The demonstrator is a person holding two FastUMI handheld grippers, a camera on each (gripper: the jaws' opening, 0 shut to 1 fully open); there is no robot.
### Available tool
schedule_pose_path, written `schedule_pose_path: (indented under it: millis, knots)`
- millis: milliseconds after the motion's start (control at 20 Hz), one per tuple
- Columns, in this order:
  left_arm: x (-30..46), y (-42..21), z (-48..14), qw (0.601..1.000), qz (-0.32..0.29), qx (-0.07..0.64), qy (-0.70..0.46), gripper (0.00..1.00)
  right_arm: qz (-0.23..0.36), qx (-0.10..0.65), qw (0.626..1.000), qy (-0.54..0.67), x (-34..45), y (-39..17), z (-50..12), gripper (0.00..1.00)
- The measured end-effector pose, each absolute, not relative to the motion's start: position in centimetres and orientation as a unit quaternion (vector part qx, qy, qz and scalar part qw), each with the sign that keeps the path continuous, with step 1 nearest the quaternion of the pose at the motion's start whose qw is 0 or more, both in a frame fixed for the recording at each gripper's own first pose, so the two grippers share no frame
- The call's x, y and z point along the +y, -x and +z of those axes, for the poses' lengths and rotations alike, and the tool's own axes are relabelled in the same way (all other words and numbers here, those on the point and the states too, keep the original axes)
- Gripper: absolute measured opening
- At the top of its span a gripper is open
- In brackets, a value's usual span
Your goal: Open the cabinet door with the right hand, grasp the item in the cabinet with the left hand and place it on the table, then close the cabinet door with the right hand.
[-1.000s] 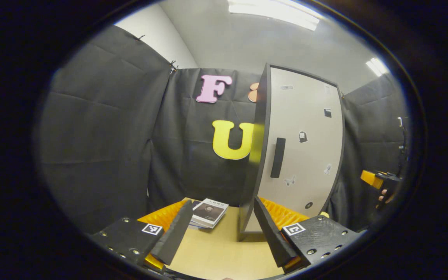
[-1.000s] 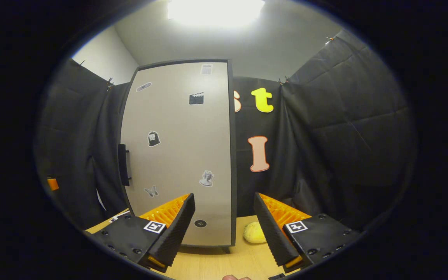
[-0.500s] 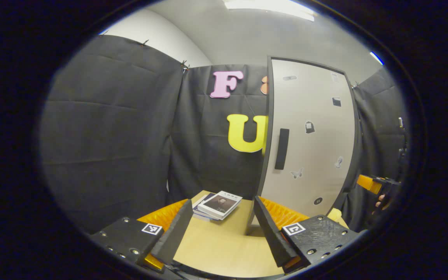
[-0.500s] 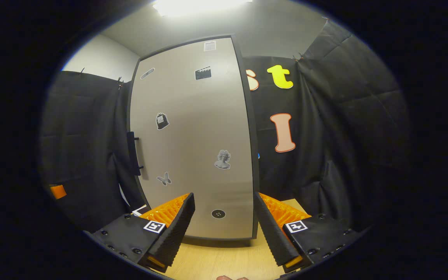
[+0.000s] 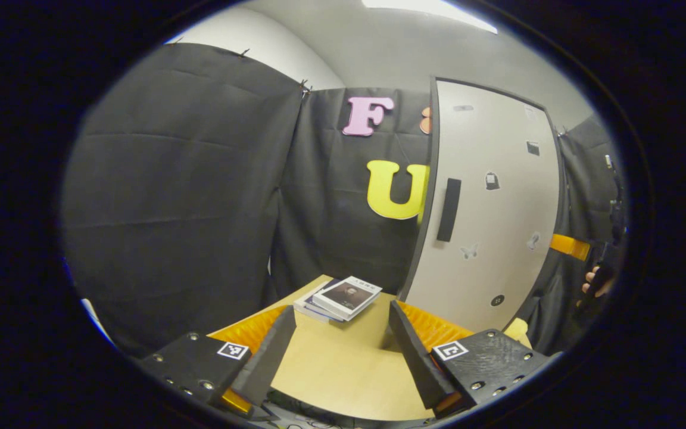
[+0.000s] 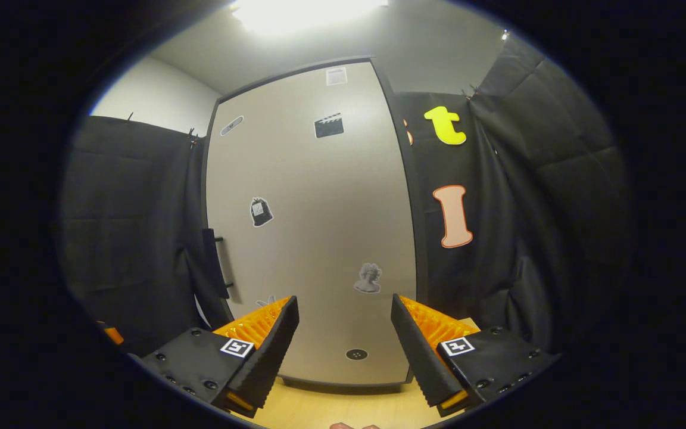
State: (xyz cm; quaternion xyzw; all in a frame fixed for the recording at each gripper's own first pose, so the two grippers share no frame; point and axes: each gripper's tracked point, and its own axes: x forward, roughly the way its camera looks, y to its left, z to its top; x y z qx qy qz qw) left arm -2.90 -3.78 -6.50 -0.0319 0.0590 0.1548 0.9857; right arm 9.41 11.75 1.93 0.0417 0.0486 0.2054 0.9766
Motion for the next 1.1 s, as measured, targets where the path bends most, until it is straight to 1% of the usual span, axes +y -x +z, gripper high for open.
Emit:
schedule_pose_path:
  millis: [50, 150, 200, 400, 450, 500, 550, 600, 650, 700, 750, 800, 850, 900, 950, 1050, 1100]
  knots:
    - [-2.9, 2.5, -6.4, 0.986, 0.154, 0.059, 0.034, 0.96, 0.209, 0.047, 0.976, -0.047, 12.9, -9.5, 2.6, 0.98]
    - [-0.9, 1.8, -6.4, 0.986, 0.151, 0.064, 0.033, 0.94, 0.214, 0.044, 0.974, -0.057, 15.5, -9.6, 3.8, 0.98]
    - [0.0, 1.4, -6.2, 0.986, 0.148, 0.065, 0.031, 0.96, 0.218, 0.04, 0.973, -0.061, 16.8, -9.5, 4.5, 0.93]
    - [3.6, 0.5, -6.1, 0.988, 0.132, 0.068, 0.04, 0.96, 0.223, 0.024, 0.973, -0.058, 21.9, -9.8, 6.3, 0.93]
    - [4.4, 0.5, -6.1, 0.988, 0.126, 0.068, 0.05, 0.96, 0.226, 0.021, 0.972, -0.056, 23.1, -9.8, 6.8, 0.98]
    - [5.5, 0.4, -6.2, 0.988, 0.125, 0.066, 0.055, 0.94, 0.229, 0.015, 0.972, -0.052, 24.4, -9.8, 7.2, 0.93]
    - [6.7, 0.5, -6.3, 0.988, 0.126, 0.065, 0.057, 0.96, 0.231, 0.01, 0.972, -0.046, 25.5, -9.9, 7.7, 0.93]
    - [7.8, 0.4, -6.7, 0.988, 0.13, 0.067, 0.057, 0.96, 0.231, 0.006, 0.972, -0.04, 26.4, -10.1, 7.9, 0.98]
    - [8.9, 0.3, -7.0, 0.987, 0.133, 0.07, 0.057, 0.96, 0.229, 0.004, 0.973, -0.037, 27.3, -10.1, 8.1, 0.93]
    - [9.6, 0.0, -7.6, 0.986, 0.133, 0.077, 0.059, 0.96, 0.229, 0.001, 0.973, -0.036, 28.3, -10.1, 8.3, 0.98]
    - [10.2, -0.1, -8.0, 0.986, 0.131, 0.082, 0.063, 0.96, 0.233, -0.003, 0.972, -0.036, 29.3, -10.1, 8.6, 0.93]
    - [10.8, -0.5, -8.4, 0.986, 0.129, 0.085, 0.066, 0.96, 0.235, -0.005, 0.971, -0.034, 30.3, -10.1, 8.6, 0.98]
    - [11.6, -0.8, -8.7, 0.985, 0.129, 0.088, 0.069, 0.94, 0.236, -0.008, 0.971, -0.03, 31.1, -10.3, 8.7, 0.98]
    - [12.0, -0.9, -9.2, 0.985, 0.128, 0.091, 0.071, 0.94, 0.233, -0.01, 0.972, -0.023, 31.9, -10.6, 8.7, 0.93]
    - [12.5, -1.0, -9.4, 0.985, 0.128, 0.093, 0.072, 0.94, 0.229, -0.007, 0.973, -0.018, 32.5, -10.9, 8.5, 0.98]
    - [13.8, -1.4, -9.8, 0.984, 0.128, 0.096, 0.076, 0.94, 0.227, -0.006, 0.974, -0.011, 33.8, -11.9, 8.2, 0.98]
    - [14.4, -1.5, -10.0, 0.984, 0.128, 0.095, 0.079, 0.96, 0.222, 0.003, 0.975, -0.013, 34.1, -12.4, 7.8, 0.98]
